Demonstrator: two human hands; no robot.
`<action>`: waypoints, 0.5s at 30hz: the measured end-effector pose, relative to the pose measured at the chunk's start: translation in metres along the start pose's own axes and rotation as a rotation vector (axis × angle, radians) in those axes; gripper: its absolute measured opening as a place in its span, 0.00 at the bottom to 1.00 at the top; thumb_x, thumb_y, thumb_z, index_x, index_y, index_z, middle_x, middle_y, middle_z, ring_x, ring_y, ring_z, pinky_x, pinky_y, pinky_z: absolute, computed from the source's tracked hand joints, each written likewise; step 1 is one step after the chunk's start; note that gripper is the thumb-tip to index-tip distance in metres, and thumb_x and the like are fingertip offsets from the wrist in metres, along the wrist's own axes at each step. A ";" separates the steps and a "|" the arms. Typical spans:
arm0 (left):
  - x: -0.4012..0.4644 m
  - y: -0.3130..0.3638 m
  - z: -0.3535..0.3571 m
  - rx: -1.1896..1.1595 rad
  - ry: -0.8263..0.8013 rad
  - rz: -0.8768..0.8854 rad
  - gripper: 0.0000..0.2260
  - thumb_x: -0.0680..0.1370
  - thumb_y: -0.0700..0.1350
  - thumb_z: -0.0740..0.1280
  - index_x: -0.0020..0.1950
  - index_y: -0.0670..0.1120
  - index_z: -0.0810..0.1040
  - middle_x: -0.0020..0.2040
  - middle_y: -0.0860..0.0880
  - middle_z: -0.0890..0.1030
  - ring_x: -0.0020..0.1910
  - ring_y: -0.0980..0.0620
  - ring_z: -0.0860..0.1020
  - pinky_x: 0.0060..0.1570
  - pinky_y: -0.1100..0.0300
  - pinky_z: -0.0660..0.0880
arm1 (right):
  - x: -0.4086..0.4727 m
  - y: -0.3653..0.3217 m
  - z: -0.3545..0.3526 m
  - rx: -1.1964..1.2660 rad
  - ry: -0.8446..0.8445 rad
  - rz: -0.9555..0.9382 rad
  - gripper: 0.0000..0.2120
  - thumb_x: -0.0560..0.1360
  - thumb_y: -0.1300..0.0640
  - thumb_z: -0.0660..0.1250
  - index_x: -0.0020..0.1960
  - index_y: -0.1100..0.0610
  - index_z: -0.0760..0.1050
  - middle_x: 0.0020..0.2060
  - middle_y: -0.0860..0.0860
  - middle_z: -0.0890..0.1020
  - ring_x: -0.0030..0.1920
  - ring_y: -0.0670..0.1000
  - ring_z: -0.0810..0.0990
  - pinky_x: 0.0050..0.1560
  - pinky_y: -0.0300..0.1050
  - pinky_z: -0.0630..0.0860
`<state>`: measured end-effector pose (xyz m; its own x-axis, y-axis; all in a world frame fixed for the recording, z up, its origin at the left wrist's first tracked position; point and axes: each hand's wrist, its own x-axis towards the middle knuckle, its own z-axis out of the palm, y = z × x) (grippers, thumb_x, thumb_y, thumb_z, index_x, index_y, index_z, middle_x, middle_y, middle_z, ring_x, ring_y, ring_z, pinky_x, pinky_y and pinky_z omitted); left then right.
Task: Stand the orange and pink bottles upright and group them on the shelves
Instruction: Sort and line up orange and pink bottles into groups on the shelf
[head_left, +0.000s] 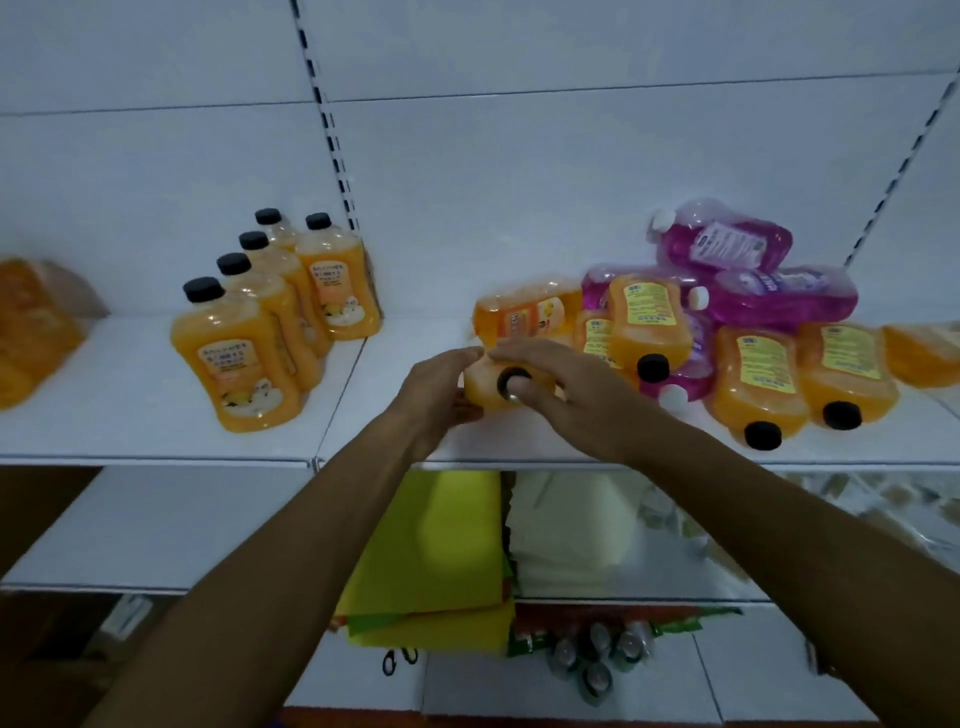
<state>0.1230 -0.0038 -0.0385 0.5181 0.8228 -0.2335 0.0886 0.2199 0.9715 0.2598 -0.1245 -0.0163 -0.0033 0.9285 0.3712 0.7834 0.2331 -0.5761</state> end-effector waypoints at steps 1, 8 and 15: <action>-0.008 0.002 -0.005 -0.057 0.053 -0.037 0.11 0.80 0.48 0.64 0.57 0.42 0.78 0.45 0.40 0.79 0.38 0.46 0.78 0.35 0.57 0.78 | 0.003 -0.005 0.002 0.018 0.013 -0.018 0.18 0.81 0.53 0.58 0.70 0.53 0.70 0.67 0.48 0.73 0.64 0.38 0.66 0.65 0.33 0.64; -0.051 0.001 -0.051 -0.229 0.170 -0.031 0.15 0.79 0.55 0.64 0.59 0.46 0.77 0.41 0.41 0.81 0.30 0.50 0.81 0.32 0.60 0.79 | 0.035 -0.026 0.031 0.016 -0.030 -0.118 0.31 0.69 0.48 0.75 0.69 0.52 0.68 0.62 0.50 0.75 0.59 0.46 0.73 0.58 0.34 0.69; -0.036 0.003 -0.101 0.031 0.308 0.086 0.15 0.81 0.52 0.59 0.56 0.44 0.78 0.35 0.45 0.76 0.33 0.49 0.76 0.31 0.58 0.73 | 0.111 -0.042 0.054 0.066 0.044 -0.080 0.25 0.72 0.55 0.73 0.66 0.54 0.69 0.58 0.50 0.78 0.53 0.49 0.76 0.51 0.43 0.76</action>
<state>0.0187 0.0202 -0.0316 0.2429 0.9588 -0.1472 0.0837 0.1304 0.9879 0.1927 -0.0152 0.0099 -0.0359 0.8931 0.4484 0.7389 0.3258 -0.5898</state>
